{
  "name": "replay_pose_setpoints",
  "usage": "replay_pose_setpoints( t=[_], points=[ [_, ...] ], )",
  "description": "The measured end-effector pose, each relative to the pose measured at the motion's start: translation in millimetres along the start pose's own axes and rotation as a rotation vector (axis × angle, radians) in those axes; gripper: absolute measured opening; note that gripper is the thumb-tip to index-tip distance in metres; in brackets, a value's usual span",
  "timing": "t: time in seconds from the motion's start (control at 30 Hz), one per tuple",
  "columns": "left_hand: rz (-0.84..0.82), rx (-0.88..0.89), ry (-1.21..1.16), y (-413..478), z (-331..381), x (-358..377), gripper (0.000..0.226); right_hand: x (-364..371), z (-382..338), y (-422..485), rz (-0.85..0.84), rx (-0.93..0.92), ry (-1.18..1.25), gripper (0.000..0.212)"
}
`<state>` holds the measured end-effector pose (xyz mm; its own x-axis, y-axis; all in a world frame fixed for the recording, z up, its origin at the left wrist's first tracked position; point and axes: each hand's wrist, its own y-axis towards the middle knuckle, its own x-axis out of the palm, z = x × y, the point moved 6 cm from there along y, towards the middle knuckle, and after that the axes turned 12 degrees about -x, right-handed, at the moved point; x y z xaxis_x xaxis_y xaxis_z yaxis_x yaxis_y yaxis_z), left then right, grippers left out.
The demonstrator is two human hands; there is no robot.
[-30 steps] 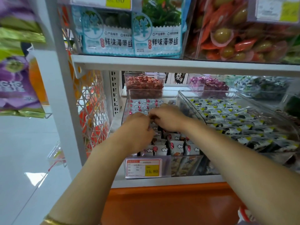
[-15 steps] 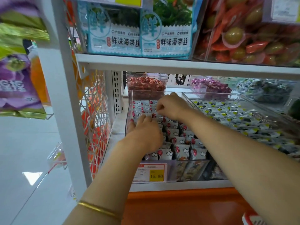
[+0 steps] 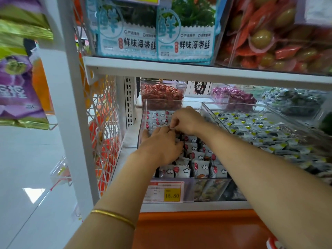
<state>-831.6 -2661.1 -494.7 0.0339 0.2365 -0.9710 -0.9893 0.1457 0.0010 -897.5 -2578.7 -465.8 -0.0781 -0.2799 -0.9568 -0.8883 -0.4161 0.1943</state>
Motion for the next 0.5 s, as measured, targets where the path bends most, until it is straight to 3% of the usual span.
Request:
replay_pose_setpoints(
  t=[0.17,0.3,0.5],
  points=[
    [-0.003,-0.001,0.056,-4,1,1,0.045,-22,-1,-6,0.237,0.002,0.147,0.008],
    [0.004,0.009,0.045,-5,2,1,0.046,-26,5,-15,0.303,0.02,0.187,0.01],
    [0.047,0.007,-0.035,-5,1,-1,0.049,-46,19,-45,0.684,0.076,0.391,0.011]
  ],
)
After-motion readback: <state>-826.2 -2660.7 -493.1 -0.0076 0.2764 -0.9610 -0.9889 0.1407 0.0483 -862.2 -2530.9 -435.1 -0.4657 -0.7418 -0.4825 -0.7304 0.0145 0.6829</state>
